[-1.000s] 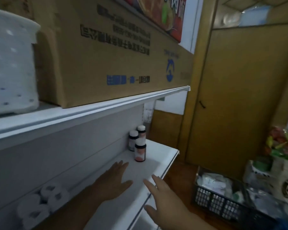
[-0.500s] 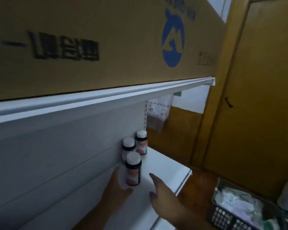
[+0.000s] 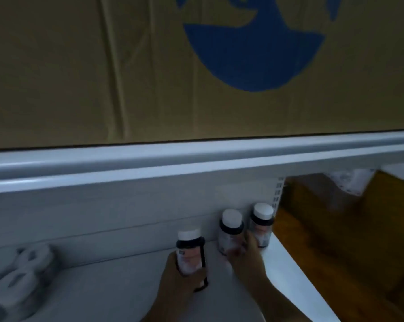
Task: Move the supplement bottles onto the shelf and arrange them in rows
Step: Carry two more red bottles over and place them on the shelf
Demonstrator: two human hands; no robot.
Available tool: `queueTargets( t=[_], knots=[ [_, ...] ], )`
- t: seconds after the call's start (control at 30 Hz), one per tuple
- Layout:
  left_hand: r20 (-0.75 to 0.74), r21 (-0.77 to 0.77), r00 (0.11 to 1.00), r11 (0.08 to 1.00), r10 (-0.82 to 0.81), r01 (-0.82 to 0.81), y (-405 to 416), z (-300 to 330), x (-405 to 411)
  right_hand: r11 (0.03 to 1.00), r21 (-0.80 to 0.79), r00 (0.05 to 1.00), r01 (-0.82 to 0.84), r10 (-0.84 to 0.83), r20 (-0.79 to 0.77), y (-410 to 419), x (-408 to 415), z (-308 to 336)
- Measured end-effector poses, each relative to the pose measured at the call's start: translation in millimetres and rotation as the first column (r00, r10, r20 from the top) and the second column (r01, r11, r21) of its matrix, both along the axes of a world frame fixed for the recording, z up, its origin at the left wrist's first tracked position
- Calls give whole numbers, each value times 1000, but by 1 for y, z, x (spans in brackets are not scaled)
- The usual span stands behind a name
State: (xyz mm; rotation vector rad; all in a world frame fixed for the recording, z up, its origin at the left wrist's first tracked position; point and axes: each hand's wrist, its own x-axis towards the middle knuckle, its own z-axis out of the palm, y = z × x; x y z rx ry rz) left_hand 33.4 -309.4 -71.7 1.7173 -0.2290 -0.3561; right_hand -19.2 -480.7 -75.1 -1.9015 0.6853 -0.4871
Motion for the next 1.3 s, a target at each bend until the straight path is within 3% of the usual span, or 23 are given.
queueTargets(
  t=[0.13, 0.27, 0.33, 0.43, 0.6, 0.87, 1.1, 1.3],
  knots=[
    [-34, -54, 986, 985, 165, -167, 44, 3, -4, 998, 16, 997, -54, 55, -48, -3, 27, -4],
    [-8, -89, 958, 954, 286, -285, 95, 17, -27, 969, 170, 984, -178, 180, 4, 33, 21, 4],
    [-12, -91, 937, 933, 350, -349, 126, 26, -33, 886, 298, 934, -356, 329, 137, 79, 18, 14],
    [-8, -85, 912, 909, 410, -409, 181, 37, -43, 683, 369, 775, -630, 525, 352, 179, 11, 37],
    [15, -149, 838, 830, 546, -538, 315, 55, -74, 550, 329, 640, -767, 690, 339, 332, -4, 54],
    [35, -197, 796, 785, 604, -587, 521, 65, -150, 254, 509, 478, -822, 794, 375, 542, -25, 48],
    [30, -152, 696, 691, 717, -706, 646, 71, -183, 147, 535, 371, -832, 864, 340, 682, -40, 45],
    [22, -93, 636, 635, 772, -767, 741, 70, -163, 88, 525, 302, -847, 891, 339, 773, -16, 42]
  ],
)
